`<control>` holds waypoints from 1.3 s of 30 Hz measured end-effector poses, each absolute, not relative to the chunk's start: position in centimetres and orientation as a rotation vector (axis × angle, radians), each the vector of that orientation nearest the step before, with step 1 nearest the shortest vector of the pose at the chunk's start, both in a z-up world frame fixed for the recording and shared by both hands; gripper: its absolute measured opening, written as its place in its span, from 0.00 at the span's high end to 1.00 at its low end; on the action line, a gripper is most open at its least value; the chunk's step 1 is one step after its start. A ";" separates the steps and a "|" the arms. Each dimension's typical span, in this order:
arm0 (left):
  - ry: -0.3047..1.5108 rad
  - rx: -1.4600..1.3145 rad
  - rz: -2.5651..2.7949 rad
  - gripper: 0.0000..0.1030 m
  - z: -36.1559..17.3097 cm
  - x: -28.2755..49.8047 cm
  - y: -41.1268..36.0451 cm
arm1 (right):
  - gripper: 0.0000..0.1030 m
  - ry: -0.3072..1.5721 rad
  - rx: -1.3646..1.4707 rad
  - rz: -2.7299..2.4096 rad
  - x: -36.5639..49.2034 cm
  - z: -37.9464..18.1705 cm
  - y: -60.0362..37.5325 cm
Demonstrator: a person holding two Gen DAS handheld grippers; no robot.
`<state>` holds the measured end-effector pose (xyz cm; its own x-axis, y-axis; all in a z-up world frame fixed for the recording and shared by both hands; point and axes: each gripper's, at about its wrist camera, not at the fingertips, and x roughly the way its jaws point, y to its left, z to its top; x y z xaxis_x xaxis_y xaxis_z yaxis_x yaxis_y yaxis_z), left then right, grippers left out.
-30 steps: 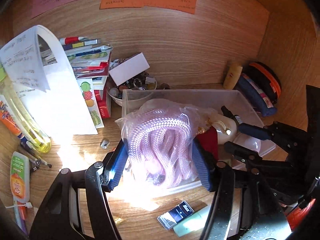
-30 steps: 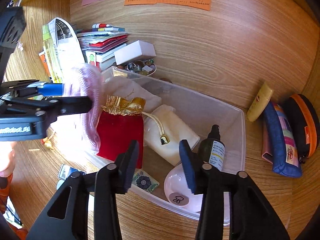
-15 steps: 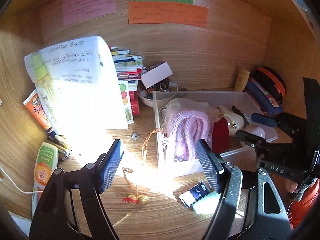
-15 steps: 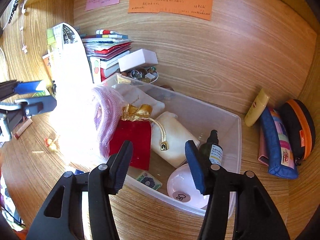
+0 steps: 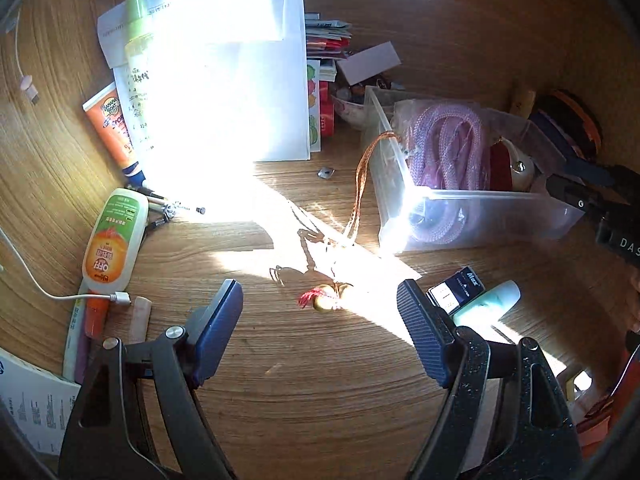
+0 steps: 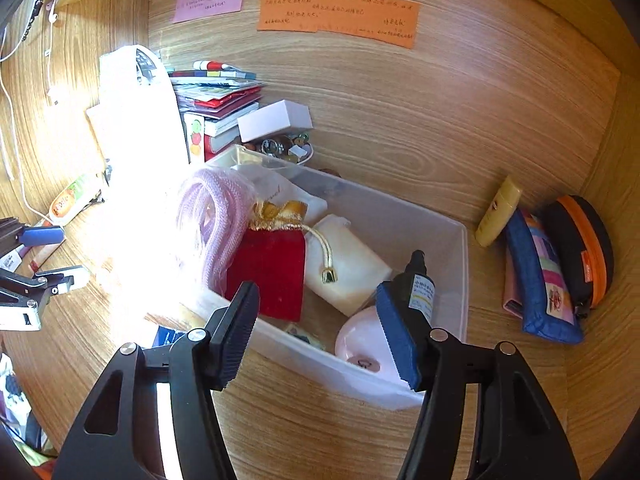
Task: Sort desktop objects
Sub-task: 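Carry rope and tile over the clear box and open both tools, then grasp the translucent block with the right tool while the left tool grasps the mint-green tube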
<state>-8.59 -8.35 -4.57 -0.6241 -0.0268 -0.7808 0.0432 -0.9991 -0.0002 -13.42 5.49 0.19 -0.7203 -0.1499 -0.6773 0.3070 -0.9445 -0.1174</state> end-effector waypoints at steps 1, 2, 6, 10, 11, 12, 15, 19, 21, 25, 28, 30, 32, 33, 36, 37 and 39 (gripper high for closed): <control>0.036 1.349 -2.798 0.23 -4.7 -8.4 -8.5 | 0.45 0.324 1.035 -2.689 -13.1 0.1 5.5; 0.042 1.354 -2.799 0.23 -4.9 -8.2 -8.6 | 0.45 0.323 1.042 -2.694 -12.8 0.0 5.5; 0.048 1.374 -2.806 0.23 -5.4 -7.5 -8.6 | 0.45 0.315 1.065 -2.713 -11.0 -0.5 5.4; 0.058 1.406 -2.824 0.23 -6.0 -6.6 -8.2 | 0.45 0.304 1.094 -2.730 -9.0 -1.3 5.5; 0.058 1.412 -2.832 0.23 -6.0 -6.3 -7.9 | 0.45 0.298 1.102 -2.734 -8.5 -1.5 5.7; 0.055 1.418 -2.842 0.23 -6.1 -6.0 -7.6 | 0.44 0.291 1.112 -2.734 -8.0 -1.7 5.8; 0.028 1.422 -2.875 0.23 -6.1 -5.0 -6.4 | 0.44 0.267 1.149 -2.731 -6.5 -2.6 6.2; -0.008 1.422 -2.914 0.23 -5.9 -3.8 -4.8 | 0.44 0.236 1.196 -2.716 -4.9 -3.8 6.8; -0.018 1.425 -2.924 0.23 -6.0 -3.3 -4.1 | 0.44 0.221 1.217 -2.704 -4.0 -4.5 7.0; -0.029 1.436 -2.940 0.23 -6.2 -2.4 -2.9 | 0.44 0.222 1.241 -2.666 -2.2 -5.5 7.0; -0.033 1.449 -2.948 0.23 -6.3 -2.0 -2.1 | 0.44 0.224 1.245 -2.642 -0.7 -6.0 7.0; -0.040 1.462 -2.951 0.23 -6.5 -1.8 -1.6 | 0.44 0.206 1.248 -2.619 0.2 -6.3 7.1; -0.048 1.474 -2.956 0.23 -6.6 -1.7 -1.1 | 0.44 0.182 1.256 -2.594 1.1 -6.6 7.3; -0.053 1.480 -2.957 0.23 -6.7 -1.8 -0.8 | 0.44 0.176 1.262 -2.583 1.5 -6.7 7.4; -0.063 1.507 -2.963 0.23 -7.0 -2.3 0.0 | 0.44 0.150 1.263 -2.559 2.4 -7.0 7.7; -0.068 1.518 -2.962 0.23 -7.1 -2.6 0.3 | 0.44 0.138 1.265 -2.550 2.7 -7.0 7.8; -0.077 1.542 -2.957 0.23 -7.3 -3.3 0.8 | 0.44 0.133 1.262 -2.548 3.0 -7.1 7.8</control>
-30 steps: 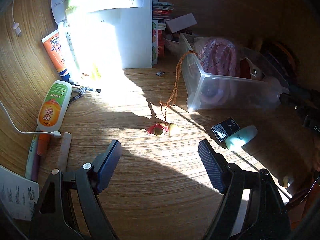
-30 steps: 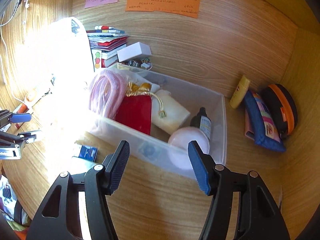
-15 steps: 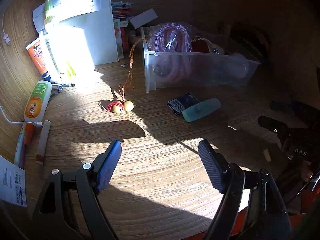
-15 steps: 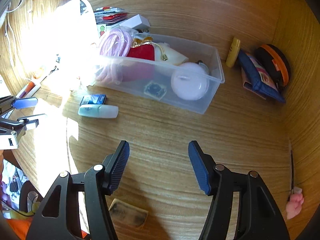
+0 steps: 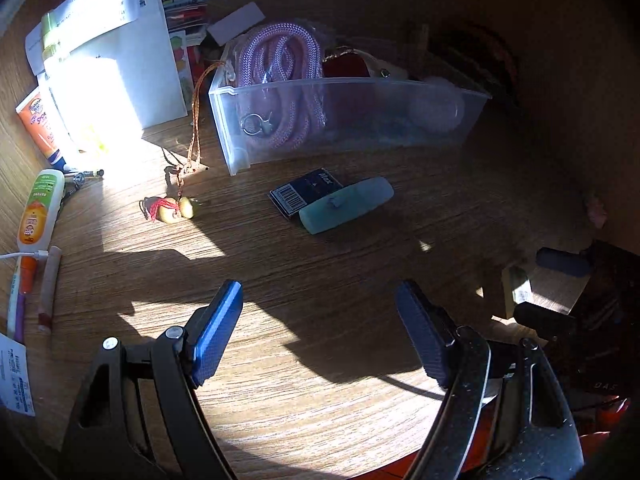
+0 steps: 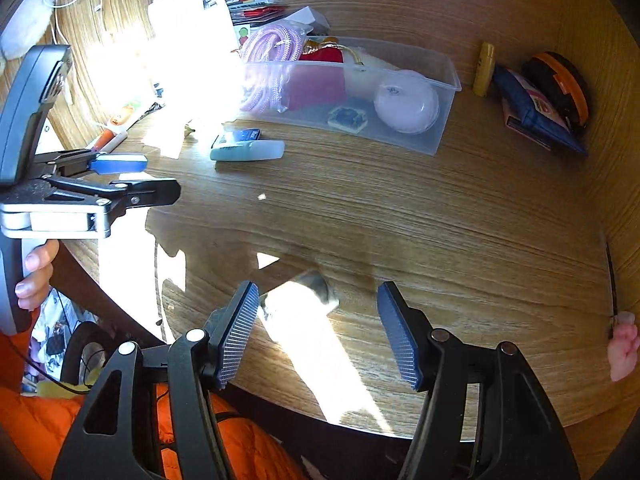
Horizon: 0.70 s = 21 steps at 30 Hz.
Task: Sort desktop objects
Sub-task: 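Grasp the translucent block with the right tool while the left tool grasps the mint-green tube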
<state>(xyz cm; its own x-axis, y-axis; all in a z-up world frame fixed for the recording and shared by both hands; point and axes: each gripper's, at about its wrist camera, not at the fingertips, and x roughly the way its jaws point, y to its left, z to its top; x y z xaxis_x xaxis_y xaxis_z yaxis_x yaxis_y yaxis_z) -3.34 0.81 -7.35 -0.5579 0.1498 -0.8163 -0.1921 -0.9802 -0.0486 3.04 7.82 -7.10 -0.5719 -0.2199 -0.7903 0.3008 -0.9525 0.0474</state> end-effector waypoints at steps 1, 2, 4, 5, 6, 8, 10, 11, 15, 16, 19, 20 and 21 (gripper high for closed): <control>0.075 -1.370 2.608 0.23 -7.4 -3.7 1.1 | 0.43 0.135 1.259 -2.548 3.2 -7.1 7.8; 0.085 -1.370 2.607 0.23 -7.4 -4.1 1.3 | 0.44 0.139 1.256 -2.548 3.2 -7.2 7.7; 0.114 -1.357 2.614 0.23 -7.2 -4.6 1.7 | 0.44 0.137 1.254 -2.542 3.5 -7.4 7.7; 0.126 -1.351 2.620 0.23 -7.1 -4.9 1.8 | 0.44 0.132 1.253 -2.532 3.5 -7.4 7.6; 0.133 -1.346 2.621 0.23 -7.0 -5.2 1.9 | 0.44 0.130 1.251 -2.522 3.6 -7.5 7.6; 0.130 -1.348 2.610 0.23 -6.9 -5.7 2.1 | 0.43 0.141 1.247 -2.517 3.7 -7.7 7.4; 0.129 -1.346 2.589 0.23 -6.9 -6.2 2.3 | 0.44 0.166 1.247 -2.517 3.7 -7.8 7.1; 0.137 -1.343 2.582 0.23 -6.9 -6.4 2.5 | 0.45 0.167 1.244 -2.516 3.7 -7.8 7.0; 0.177 -1.333 2.558 0.33 -6.9 -7.1 3.5 | 0.58 0.191 1.235 -2.537 3.5 -7.8 7.3; 0.191 -1.330 2.560 0.33 -7.0 -7.4 3.7 | 0.61 0.188 1.237 -2.540 3.3 -7.8 7.4; 0.197 -1.353 2.544 0.37 -7.3 -8.3 4.2 | 0.64 0.184 1.246 -2.557 2.7 -7.8 8.0; 0.187 -1.368 2.525 0.40 -7.4 -8.5 4.2 | 0.64 0.180 1.248 -2.562 2.5 -7.8 8.2; 0.194 -1.360 2.529 0.40 -7.5 -8.6 4.2 | 0.64 0.178 1.252 -2.569 2.3 -7.8 8.5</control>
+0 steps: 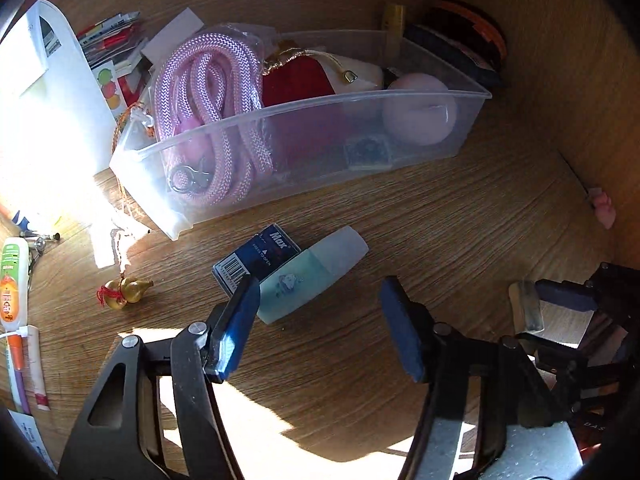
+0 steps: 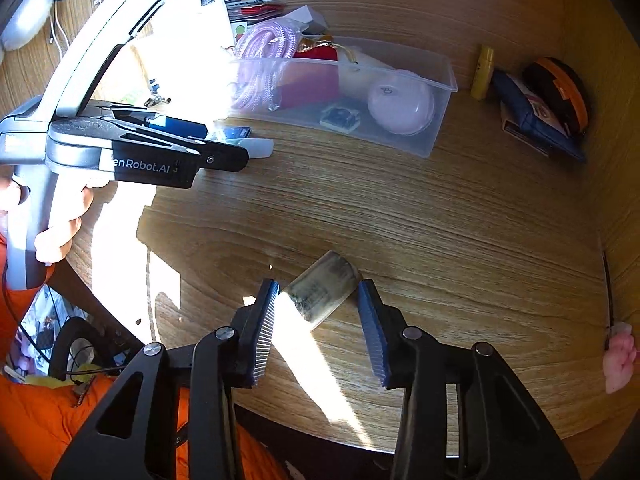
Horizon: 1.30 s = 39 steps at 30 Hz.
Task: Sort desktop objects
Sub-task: 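Grasp the translucent block with the right tool while the left tool grasps the mint-green tube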
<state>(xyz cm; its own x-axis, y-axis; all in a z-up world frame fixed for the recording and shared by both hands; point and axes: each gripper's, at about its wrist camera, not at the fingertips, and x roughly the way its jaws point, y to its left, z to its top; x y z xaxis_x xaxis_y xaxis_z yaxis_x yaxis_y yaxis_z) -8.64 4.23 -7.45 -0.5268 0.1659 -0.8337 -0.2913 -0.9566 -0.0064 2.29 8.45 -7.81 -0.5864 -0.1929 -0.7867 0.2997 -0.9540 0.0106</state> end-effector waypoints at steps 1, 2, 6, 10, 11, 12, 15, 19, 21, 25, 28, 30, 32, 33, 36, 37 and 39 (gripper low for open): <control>0.197 -1.359 2.523 0.40 -7.5 -8.6 4.3 | 0.64 0.175 1.255 -2.575 2.0 -7.8 8.7; 0.197 -1.357 2.519 0.40 -7.5 -8.4 4.3 | 0.64 0.167 1.257 -2.580 1.8 -7.8 8.9; 0.184 -1.357 2.472 0.42 -7.3 -7.4 4.4 | 0.64 0.152 1.265 -2.601 0.6 -7.8 9.8; 0.227 -1.349 2.475 0.46 -6.9 -6.4 4.7 | 0.64 0.105 1.280 -2.605 -0.3 -7.7 10.6; 0.241 -1.345 2.495 0.46 -6.8 -6.4 4.7 | 0.64 0.076 1.287 -2.591 -0.4 -7.6 10.9; 0.236 -1.347 2.506 0.46 -6.7 -6.6 4.5 | 0.64 0.051 1.288 -2.580 -0.4 -7.6 11.1; 0.198 -1.358 2.518 0.46 -6.6 -7.5 3.7 | 0.64 0.043 1.282 -2.577 0.0 -7.4 11.1; 0.158 -1.406 2.479 0.47 -7.3 -8.9 3.3 | 0.64 0.051 1.268 -2.563 0.8 -7.4 10.6; 0.177 -1.405 2.484 0.50 -7.5 -9.2 3.4 | 0.64 0.052 1.270 -2.553 1.0 -7.5 10.3; 0.166 -1.418 2.451 0.57 -7.8 -10.0 3.8 | 0.64 0.064 1.270 -2.555 0.8 -7.7 10.1; 0.177 -1.428 2.461 0.57 -8.1 -10.8 4.1 | 0.64 0.063 1.272 -2.555 0.3 -7.8 10.2; 0.167 -1.427 2.459 0.58 -8.1 -11.3 4.2 | 0.64 0.055 1.272 -2.553 0.1 -7.9 10.4; 0.180 -1.419 2.476 0.62 -8.1 -11.7 4.4 | 0.66 0.056 1.273 -2.561 -0.2 -7.9 10.4; 0.190 -1.413 2.490 0.70 -8.1 -11.8 4.5 | 0.68 0.059 1.271 -2.566 -0.3 -7.9 10.4; 0.180 -1.401 2.508 0.76 -8.0 -11.8 4.3 | 0.76 0.073 1.274 -2.573 -0.7 -7.9 10.4; 0.168 -1.398 2.510 0.76 -8.0 -11.7 4.2 | 0.76 0.061 1.276 -2.569 -0.7 -7.9 10.5; 0.166 -1.393 2.529 0.76 -7.9 -11.6 3.9 | 0.77 0.058 1.278 -2.568 -1.0 -7.8 10.5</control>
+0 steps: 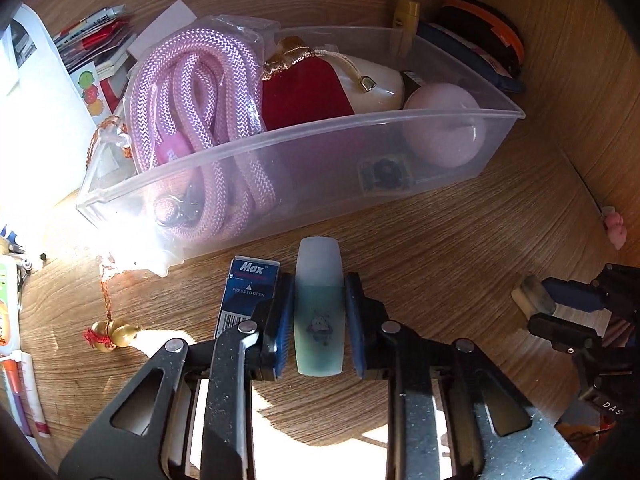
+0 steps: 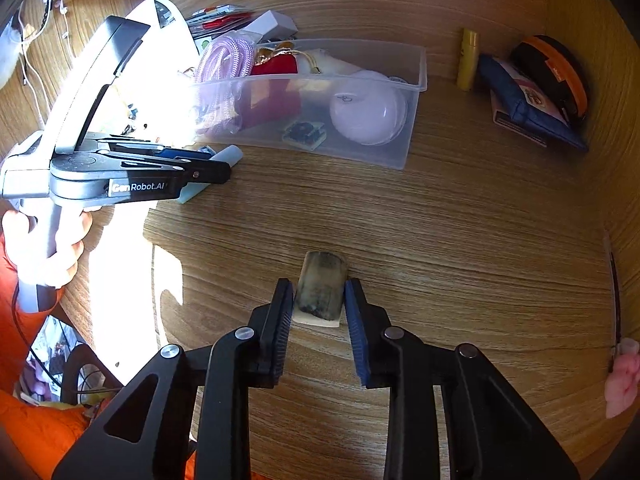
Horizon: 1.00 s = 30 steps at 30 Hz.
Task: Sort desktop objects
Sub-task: 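Grasp the translucent block with the right tool while the left tool grasps the mint-green tube, then carry block and tube into the clear box and open both tools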
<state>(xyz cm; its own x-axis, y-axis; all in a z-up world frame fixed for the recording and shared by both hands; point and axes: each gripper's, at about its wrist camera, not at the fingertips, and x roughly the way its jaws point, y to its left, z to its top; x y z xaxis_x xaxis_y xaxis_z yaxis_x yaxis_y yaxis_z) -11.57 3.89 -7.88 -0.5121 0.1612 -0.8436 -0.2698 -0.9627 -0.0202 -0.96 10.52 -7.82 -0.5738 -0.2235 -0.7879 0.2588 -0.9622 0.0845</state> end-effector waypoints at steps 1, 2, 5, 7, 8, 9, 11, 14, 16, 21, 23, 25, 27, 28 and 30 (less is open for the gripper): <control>0.160 -1.387 2.537 0.76 -7.7 -11.4 3.7 | 0.77 0.060 1.274 -2.573 -1.1 -7.7 10.5; 0.150 -1.380 2.542 0.76 -7.5 -11.3 3.6 | 0.77 0.059 1.269 -2.577 -1.3 -7.5 10.5; 0.115 -1.344 2.568 0.76 -6.5 -10.8 2.9 | 0.77 0.059 1.244 -2.585 -1.9 -6.6 10.3; 0.097 -1.302 2.589 0.76 -5.5 -10.3 2.0 | 0.77 0.060 1.218 -2.597 -2.5 -5.8 10.1; 0.085 -1.280 2.598 0.76 -5.0 -10.0 1.9 | 0.77 0.058 1.205 -2.600 -2.7 -5.4 10.0; 0.077 -1.258 2.606 0.76 -4.6 -10.6 2.6 | 0.78 0.055 1.192 -2.602 -3.0 -5.0 10.0; 0.059 -1.210 2.625 0.76 -3.4 -10.3 2.3 | 0.78 0.055 1.166 -2.612 -3.5 -4.2 9.8; 0.028 -1.147 2.637 0.76 -1.7 -10.3 1.8 | 0.78 0.052 1.133 -2.621 -4.3 -3.2 9.4; 0.025 -1.107 2.649 0.76 -0.9 -10.5 1.7 | 0.78 0.054 1.111 -2.628 -4.9 -2.5 9.2; 0.000 -1.050 2.653 0.76 0.7 -12.0 1.6 | 0.78 0.050 1.067 -2.641 -6.5 -1.1 9.0; -0.008 -1.035 2.646 0.76 1.1 -12.7 1.7 | 0.78 0.049 1.052 -2.644 -7.0 -0.5 9.0; -0.018 -1.028 2.644 0.76 1.4 -13.4 1.8 | 0.78 0.049 1.036 -2.651 -7.4 0.1 9.0; -0.022 -1.027 2.636 0.76 1.4 -14.1 2.0 | 0.78 0.048 1.018 -2.659 -8.1 0.6 9.0; -0.017 -1.028 2.631 0.76 1.4 -14.5 2.2 | 0.78 0.049 1.010 -2.666 -8.3 0.9 9.0; -0.011 -1.031 2.623 0.76 1.2 -15.1 2.6 | 0.78 0.058 0.990 -2.684 -8.9 1.5 9.0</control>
